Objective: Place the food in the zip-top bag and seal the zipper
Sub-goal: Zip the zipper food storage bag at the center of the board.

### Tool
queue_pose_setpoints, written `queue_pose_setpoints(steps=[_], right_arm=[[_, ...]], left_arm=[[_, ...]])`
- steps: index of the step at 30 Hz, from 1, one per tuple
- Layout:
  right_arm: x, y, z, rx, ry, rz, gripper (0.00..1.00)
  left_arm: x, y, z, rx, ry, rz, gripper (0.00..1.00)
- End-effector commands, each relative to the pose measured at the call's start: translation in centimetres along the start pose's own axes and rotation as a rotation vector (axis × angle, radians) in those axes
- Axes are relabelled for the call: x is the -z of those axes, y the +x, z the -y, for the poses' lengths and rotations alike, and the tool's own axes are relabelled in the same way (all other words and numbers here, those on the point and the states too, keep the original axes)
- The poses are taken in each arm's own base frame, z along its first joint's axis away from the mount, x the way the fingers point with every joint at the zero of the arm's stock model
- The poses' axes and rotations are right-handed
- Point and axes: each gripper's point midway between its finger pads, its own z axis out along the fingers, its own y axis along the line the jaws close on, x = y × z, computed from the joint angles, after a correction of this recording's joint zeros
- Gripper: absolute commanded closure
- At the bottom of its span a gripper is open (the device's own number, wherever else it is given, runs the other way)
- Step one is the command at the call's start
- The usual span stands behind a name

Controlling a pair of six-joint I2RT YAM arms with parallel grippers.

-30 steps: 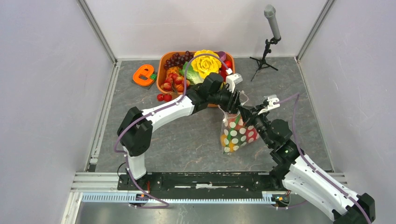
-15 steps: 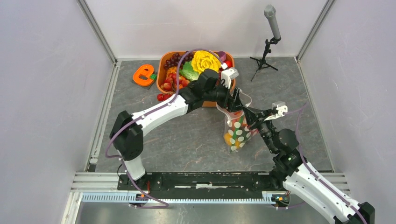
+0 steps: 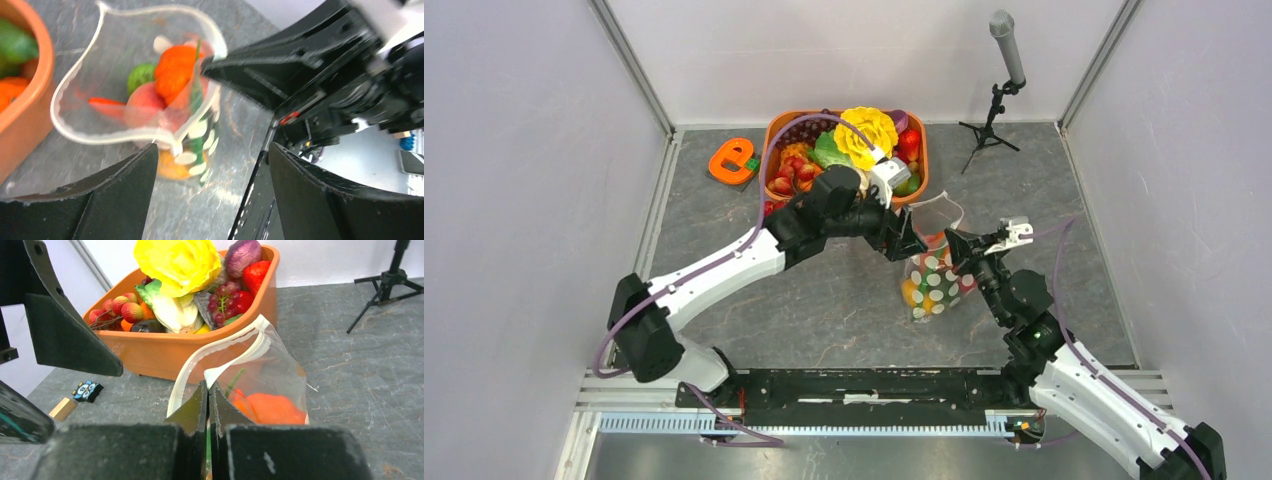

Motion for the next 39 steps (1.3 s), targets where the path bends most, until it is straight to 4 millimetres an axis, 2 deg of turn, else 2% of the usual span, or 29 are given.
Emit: queue_pose_setpoints(steps=[1,4,6,8,12,16,18,20,24,31,36,39], right_arm=[[-0.7,-3.8,-3.0,0.154,-0.131,0.027,1.0],[-0.8,-5.8,-6.2,0.269,-0.292,0.003,1.0],[-0.6,-6.3,-7.9,0.33,-0.383,-0.049,1.0],[-0.1,-6.7,-9.3,0.386,-0.466,-0.087,1.0],[1.2,-5.0,-10.8,0.481,-0.621,-0.229,1.0],[2.8,-3.6,-12.1,0.525,-0.775,-0.319,1.0],[3.5,-3.2,-12.5,0.542,-0.83,-0.348,1.0],[3.5,-3.2,-12.7,0.549,-0.847,-0.348,1.0],[2.8,-2.7,-12.1,0.586,-0.817,-0.355,1.0],[1.2,1.0,-10.5,0.618,-0.787,-0.501,1.0],[0.2,2.7,-10.1,0.613,-0.771,-0.539,1.0],[-0.3,3.2,-10.0,0.62,-0.77,-0.55,1.0]], left_arm=[[3.0,-0.1,-3.1,-0.05,-0.183,0.063,0.14],[5.4,-1.7,-4.9,-0.049,-0.239,0.122,0.11],[7.4,-3.2,-6.4,-0.043,-0.289,0.155,0.11],[9.3,-4.6,-7.0,-0.044,-0.293,0.196,0.1],[12.3,-7.0,-6.3,-0.062,-0.281,0.265,0.08],[13.7,-7.4,-4.2,-0.107,-0.232,0.273,0.07],[14.0,-6.7,-3.1,-0.131,-0.185,0.247,0.07],[14.1,-5.2,-2.3,-0.161,-0.135,0.181,0.07],[14.2,-2.2,-2.2,-0.187,-0.106,0.061,0.08],[12.8,1.4,0.0,-0.293,0.047,-0.022,0.14],[10.4,3.2,0.0,-0.295,0.033,-0.084,0.14],[9.4,3.2,-1.4,-0.275,-0.056,-0.097,0.14]])
